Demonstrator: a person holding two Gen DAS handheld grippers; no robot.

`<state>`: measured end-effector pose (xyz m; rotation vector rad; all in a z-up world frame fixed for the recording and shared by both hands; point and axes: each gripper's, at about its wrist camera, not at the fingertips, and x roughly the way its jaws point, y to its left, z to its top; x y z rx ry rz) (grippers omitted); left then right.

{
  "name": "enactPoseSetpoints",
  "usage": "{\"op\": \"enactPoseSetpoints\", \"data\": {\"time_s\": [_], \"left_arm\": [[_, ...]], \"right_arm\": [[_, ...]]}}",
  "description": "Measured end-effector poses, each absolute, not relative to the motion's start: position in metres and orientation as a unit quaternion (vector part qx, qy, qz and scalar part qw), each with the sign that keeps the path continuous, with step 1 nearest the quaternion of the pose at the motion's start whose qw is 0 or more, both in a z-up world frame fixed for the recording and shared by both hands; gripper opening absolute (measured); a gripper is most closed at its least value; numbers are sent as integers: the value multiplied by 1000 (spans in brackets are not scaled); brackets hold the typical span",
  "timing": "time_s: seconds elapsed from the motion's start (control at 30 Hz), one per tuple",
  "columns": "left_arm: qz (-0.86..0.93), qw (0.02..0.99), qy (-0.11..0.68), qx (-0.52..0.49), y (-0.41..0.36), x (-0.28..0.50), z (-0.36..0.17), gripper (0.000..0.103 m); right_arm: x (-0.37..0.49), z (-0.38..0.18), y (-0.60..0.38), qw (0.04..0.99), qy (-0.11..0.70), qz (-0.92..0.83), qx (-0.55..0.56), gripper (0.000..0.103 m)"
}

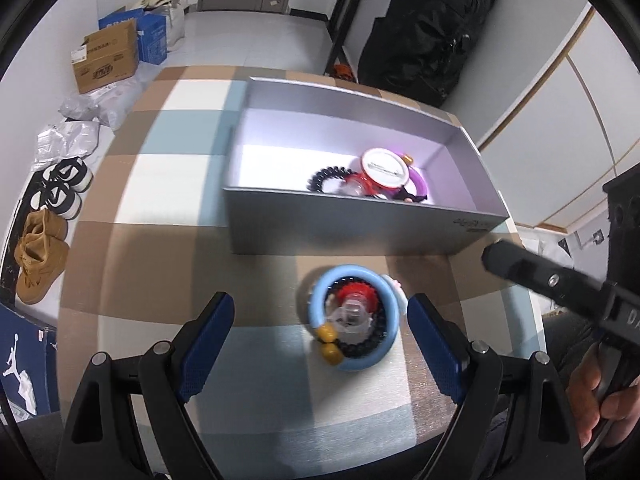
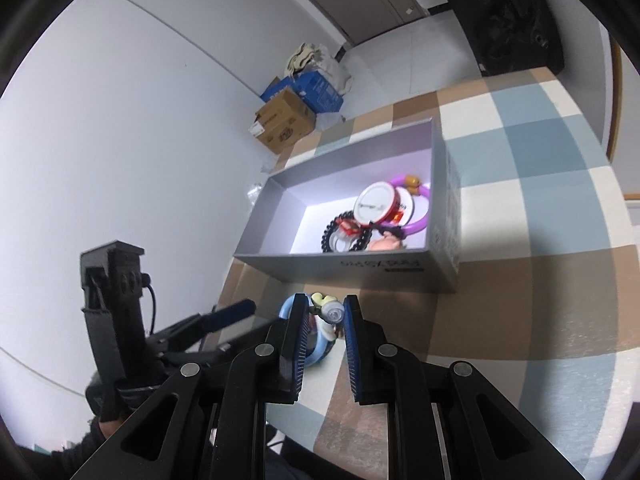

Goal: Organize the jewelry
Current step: 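Grasp the light blue ring holder with the left tool and lift it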

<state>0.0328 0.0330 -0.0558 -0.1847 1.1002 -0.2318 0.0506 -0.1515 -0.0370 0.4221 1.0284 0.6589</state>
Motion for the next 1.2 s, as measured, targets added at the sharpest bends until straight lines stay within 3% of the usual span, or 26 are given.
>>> {"op": "enactPoseSetpoints", "data": {"time_s": [0.6,0.77,1.2], "left_arm": [[-69,852,519,19,1,30,-70,84],[-75,855,512,18,4,27,-66,57],[-91,853,512,-37,11,37,-61,56]], "right_arm": [[48,-25,-184,814,459,286,212,17],[47,-24,-186,815,457,286,215,17],[46,-22,-185,817,453,289,208,17]]}}
